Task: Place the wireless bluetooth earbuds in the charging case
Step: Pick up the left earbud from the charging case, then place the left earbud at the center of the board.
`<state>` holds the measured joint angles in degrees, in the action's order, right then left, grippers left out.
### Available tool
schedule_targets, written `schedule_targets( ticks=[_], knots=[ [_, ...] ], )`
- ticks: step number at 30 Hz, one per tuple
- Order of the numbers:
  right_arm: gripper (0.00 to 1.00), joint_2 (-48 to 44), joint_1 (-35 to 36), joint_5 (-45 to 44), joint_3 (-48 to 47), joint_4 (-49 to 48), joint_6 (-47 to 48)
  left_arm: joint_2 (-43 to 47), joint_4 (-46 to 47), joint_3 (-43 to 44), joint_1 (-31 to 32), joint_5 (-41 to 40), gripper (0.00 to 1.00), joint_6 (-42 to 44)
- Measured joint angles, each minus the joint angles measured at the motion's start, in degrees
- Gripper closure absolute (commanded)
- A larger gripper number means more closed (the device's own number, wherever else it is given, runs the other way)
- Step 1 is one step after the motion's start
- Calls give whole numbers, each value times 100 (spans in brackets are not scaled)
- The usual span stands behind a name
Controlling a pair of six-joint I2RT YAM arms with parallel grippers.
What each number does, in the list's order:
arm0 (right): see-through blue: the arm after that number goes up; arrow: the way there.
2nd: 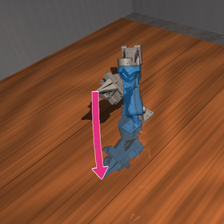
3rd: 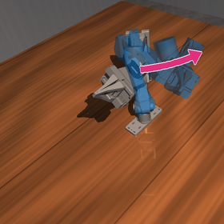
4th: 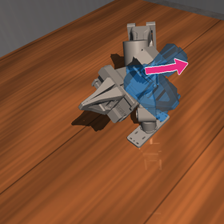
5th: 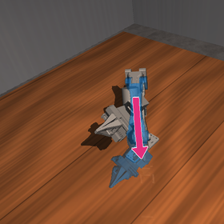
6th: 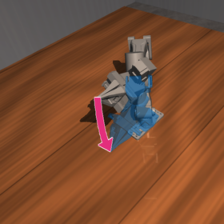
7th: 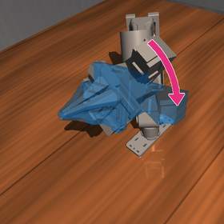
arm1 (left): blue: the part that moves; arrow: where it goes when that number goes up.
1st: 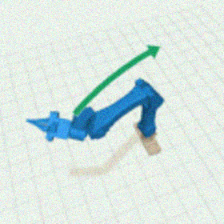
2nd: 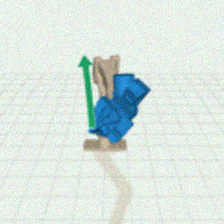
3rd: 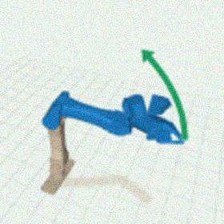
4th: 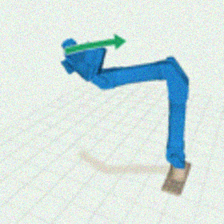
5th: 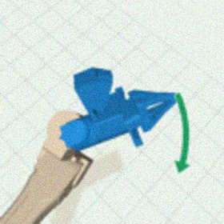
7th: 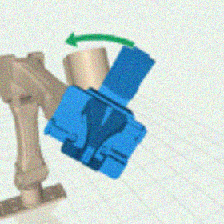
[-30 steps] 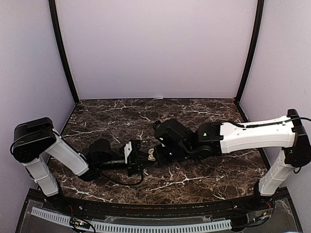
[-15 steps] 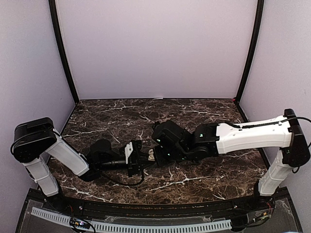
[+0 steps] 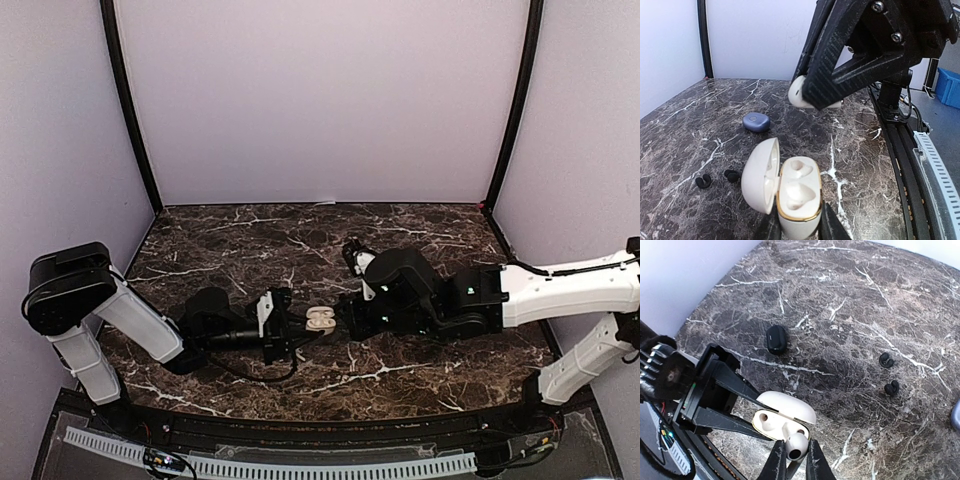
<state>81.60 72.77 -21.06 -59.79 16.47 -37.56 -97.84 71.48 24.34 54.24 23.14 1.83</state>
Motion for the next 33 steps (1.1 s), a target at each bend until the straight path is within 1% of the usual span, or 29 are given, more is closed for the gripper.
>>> schedule_targets(
  ticks=[3, 8, 12, 15, 20, 23, 24, 29, 33],
  knots=[
    [97, -247, -4, 7, 225, -238, 83, 0, 48, 2, 0, 15, 93, -61],
    [97, -369, -28, 133, 376, -595, 232, 0, 101, 2, 0, 44, 93, -166],
    [98, -592, -59, 361, 802, -1178, 656, -15, 240, 2, -13, 199, 93, -400],
    [99, -841, -92, 634, 1311, -1917, 1163, -68, 448, 2, -74, 404, 93, -680],
    [99, -1340, -120, 1222, 2583, -3869, 2090, -170, 780, 2, -129, 675, 93, -1084],
    [98, -1467, -122, 1478, 3141, -4837, 2533, -190, 887, 2, -138, 772, 93, -1224],
    [97, -1471, -122, 1543, 3213, -5014, 2669, -190, 911, 2, -138, 796, 93, -1257],
    [98, -1473, -122, 1786, 3248, -5571, 3239, -190, 938, 2, -153, 831, 93, -1283],
    [97, -1475, -144, 1867, 3265, -5530, 3410, -125, 785, -35, -328, 789, 93, -1290]
  ],
)
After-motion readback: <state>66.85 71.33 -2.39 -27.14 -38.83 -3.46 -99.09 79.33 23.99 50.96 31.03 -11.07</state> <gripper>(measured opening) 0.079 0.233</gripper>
